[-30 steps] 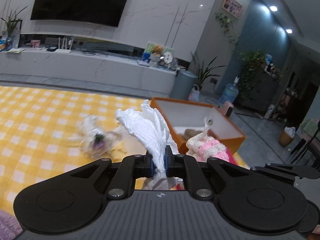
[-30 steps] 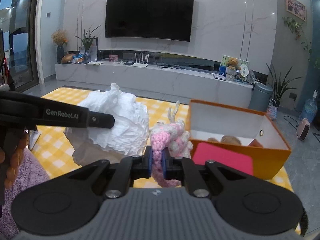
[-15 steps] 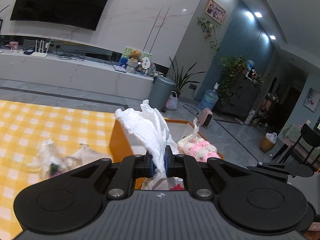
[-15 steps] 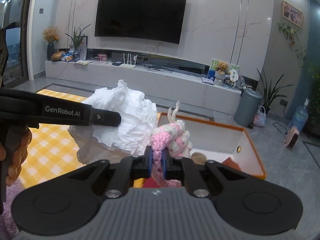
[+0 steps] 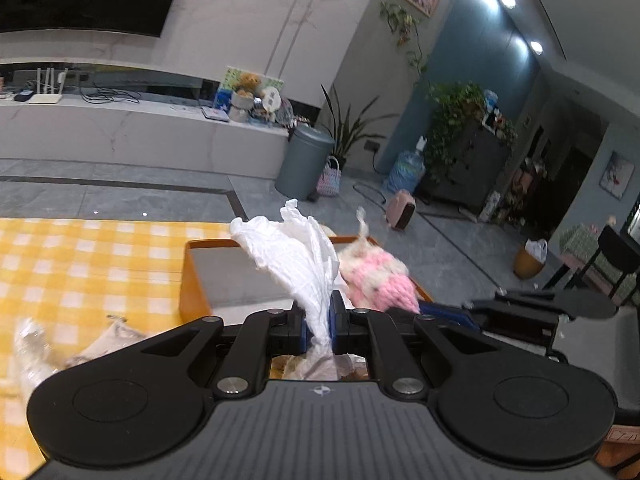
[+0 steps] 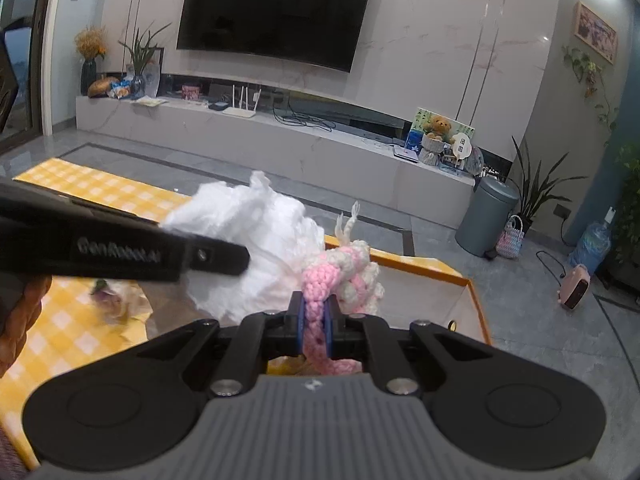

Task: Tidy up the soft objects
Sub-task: 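Carry the pink pouch with the right tool while the left tool carries the white cloth over the box, then open both tools to drop the pouch and cloth into the orange box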

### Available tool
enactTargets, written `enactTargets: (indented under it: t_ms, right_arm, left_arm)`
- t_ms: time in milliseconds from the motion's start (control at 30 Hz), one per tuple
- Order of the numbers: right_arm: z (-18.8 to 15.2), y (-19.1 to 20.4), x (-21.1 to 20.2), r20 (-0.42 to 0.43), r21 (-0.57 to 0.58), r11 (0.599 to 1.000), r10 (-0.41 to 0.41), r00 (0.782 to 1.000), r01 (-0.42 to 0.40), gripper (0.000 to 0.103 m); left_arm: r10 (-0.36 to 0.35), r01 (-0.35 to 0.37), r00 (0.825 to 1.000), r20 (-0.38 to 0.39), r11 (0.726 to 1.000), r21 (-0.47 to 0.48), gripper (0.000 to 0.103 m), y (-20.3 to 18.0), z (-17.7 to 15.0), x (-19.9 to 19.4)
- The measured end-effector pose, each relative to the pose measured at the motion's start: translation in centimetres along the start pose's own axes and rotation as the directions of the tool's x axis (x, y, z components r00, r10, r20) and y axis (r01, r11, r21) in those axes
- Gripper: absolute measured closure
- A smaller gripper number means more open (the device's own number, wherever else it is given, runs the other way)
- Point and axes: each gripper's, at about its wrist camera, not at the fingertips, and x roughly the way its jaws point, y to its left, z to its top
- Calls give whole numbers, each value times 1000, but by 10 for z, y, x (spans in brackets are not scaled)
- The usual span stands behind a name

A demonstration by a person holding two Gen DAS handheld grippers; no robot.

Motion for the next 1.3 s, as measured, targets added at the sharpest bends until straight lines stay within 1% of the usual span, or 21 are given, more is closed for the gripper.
enactTargets:
  t_ms: [100,300,567,733,833,900,1000,1033,1133,1200,1233,1267,1300]
  right_arm:
    - [2,-9,22,-25,-14,1000,16,1000,-17,96]
    - [-5,-23,65,-89,-25,998,49,995,-51,96]
    - [-11,-28,104,-140,-47,996,70,988,-77,96]
    - [-13,-30,119,-166,-49,995,76,983,-85,96]
    - [-15,-32,126,-185,-31,994,93,978,-100,95]
    - [-14,-32,128,-193,-28,994,101,976,-109,94]
    - [-13,-29,130,-201,-40,993,103,974,-113,94]
    - [-12,-29,129,-202,-42,993,102,974,-113,93]
    - [-10,-31,127,-204,-41,993,96,974,-106,89]
    - [-9,-35,123,-198,-44,995,79,977,-89,85]
    - [-10,-37,121,-191,-42,996,67,979,-77,80]
    - [-9,-39,118,-186,-39,997,57,981,-65,78]
    - [-8,-41,115,-183,-34,998,49,982,-56,73]
  left_arm:
    - [4,-3,999,-33,1000,21,92,0,0,21]
    - [10,-9,994,-105,1000,15,92,6,1,58]
    - [53,-47,984,-172,998,40,93,10,-2,97]
    - [87,-77,975,-205,995,59,93,12,-5,108]
    - [116,-101,969,-217,992,80,92,12,-7,110]
    - [138,-122,964,-227,989,85,89,13,-9,111]
    - [152,-135,959,-238,987,88,89,13,-11,111]
    - [154,-136,960,-236,987,90,87,13,-12,108]
    - [179,-160,956,-232,982,98,72,13,-9,104]
    - [187,-173,955,-229,982,80,54,14,-7,101]
    - [178,-168,958,-224,984,61,50,16,-6,96]
    - [171,-165,961,-217,985,45,41,18,-5,93]
    - [170,-166,963,-210,985,35,32,19,-3,91]
